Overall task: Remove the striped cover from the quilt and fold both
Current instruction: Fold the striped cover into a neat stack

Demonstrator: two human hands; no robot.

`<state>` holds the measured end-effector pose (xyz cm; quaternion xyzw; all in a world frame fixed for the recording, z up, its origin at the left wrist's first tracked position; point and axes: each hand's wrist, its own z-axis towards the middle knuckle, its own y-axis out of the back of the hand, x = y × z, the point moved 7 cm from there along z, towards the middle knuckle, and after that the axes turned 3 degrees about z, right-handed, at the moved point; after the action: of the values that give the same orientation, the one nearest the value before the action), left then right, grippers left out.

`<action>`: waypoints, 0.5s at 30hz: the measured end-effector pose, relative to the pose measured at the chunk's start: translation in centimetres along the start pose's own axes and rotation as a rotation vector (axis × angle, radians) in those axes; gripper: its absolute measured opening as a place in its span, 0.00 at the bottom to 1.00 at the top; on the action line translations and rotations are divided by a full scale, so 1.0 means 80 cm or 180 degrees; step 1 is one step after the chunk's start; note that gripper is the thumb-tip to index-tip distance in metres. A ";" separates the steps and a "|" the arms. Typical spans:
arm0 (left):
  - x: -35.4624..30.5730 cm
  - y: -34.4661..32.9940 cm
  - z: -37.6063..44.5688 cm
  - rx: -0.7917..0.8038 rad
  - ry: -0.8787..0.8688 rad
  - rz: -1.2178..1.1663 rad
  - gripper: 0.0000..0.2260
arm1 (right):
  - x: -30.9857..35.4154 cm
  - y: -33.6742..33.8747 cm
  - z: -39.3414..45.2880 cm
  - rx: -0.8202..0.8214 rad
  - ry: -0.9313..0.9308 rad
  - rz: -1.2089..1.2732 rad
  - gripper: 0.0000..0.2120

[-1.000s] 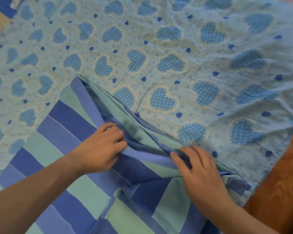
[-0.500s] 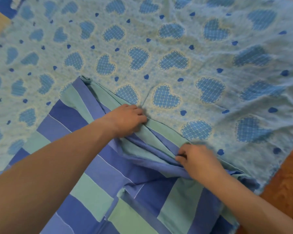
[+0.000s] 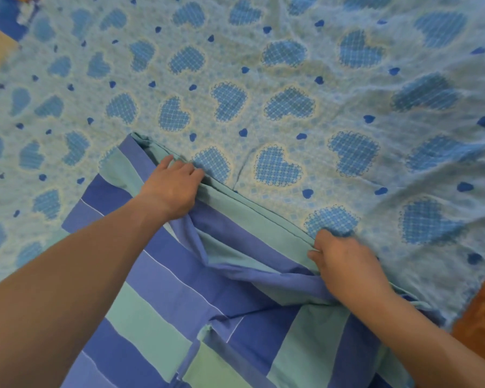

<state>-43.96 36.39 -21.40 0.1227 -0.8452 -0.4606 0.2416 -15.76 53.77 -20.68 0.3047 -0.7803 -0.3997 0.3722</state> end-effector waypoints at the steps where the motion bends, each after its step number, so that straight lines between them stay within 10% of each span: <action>1: 0.012 -0.002 0.005 0.0099 0.0031 0.0180 0.19 | -0.004 -0.002 0.004 0.0101 -0.0055 0.0039 0.12; 10: 0.072 0.012 0.037 0.0095 0.0982 0.0513 0.15 | -0.032 -0.013 0.013 0.0152 -0.0591 0.0489 0.07; 15: 0.049 0.021 0.013 -0.0839 0.0726 0.0032 0.21 | -0.001 0.007 0.002 -0.0146 -0.0340 -0.0257 0.10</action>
<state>-47.83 36.41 -19.32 0.1372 -0.7452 -0.5493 0.3522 -15.91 54.16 -20.30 0.3055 -0.7767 -0.4479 0.3206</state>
